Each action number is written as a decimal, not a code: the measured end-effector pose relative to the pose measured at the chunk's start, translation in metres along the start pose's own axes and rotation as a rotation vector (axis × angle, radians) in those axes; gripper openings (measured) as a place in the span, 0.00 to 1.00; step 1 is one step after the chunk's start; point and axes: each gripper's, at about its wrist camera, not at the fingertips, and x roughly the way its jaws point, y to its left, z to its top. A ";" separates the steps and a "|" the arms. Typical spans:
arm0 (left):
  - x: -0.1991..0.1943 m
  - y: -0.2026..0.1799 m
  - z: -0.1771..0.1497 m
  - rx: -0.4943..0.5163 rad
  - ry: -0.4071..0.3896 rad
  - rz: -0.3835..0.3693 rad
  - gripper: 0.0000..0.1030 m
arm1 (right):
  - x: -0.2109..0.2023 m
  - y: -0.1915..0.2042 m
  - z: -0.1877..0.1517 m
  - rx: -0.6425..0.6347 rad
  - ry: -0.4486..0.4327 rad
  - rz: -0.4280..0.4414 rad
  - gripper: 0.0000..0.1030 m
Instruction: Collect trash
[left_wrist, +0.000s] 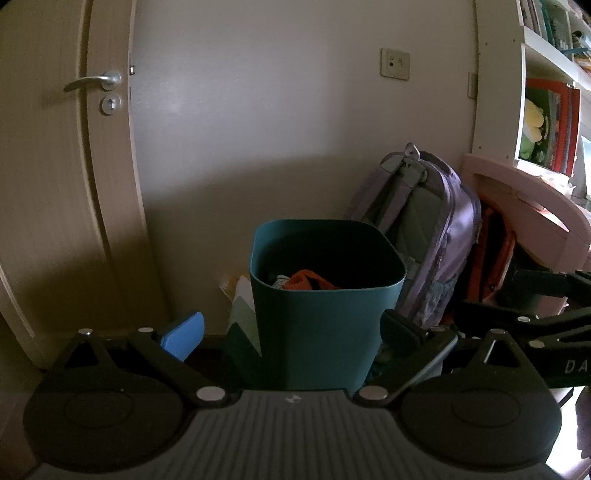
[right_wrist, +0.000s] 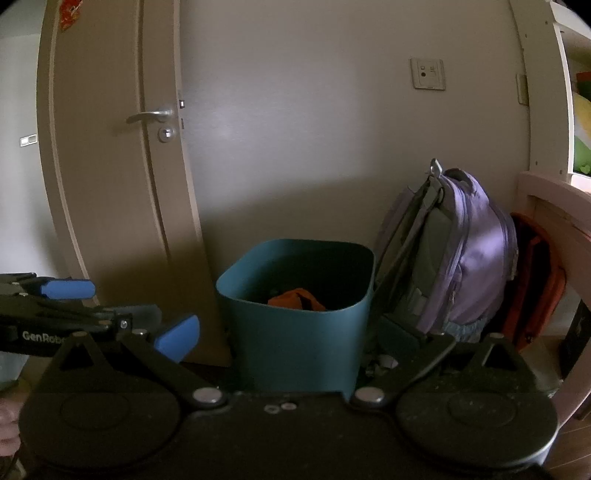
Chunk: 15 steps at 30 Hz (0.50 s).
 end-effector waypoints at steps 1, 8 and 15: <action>-0.001 0.000 0.000 -0.002 0.000 -0.001 0.99 | -0.001 0.000 0.000 0.001 0.000 0.000 1.00; -0.006 0.000 -0.002 0.005 -0.008 -0.001 0.99 | -0.007 0.000 -0.002 -0.003 -0.002 0.006 1.00; -0.010 -0.001 -0.004 0.005 -0.009 -0.007 0.99 | -0.011 0.000 -0.003 -0.002 -0.003 0.009 1.00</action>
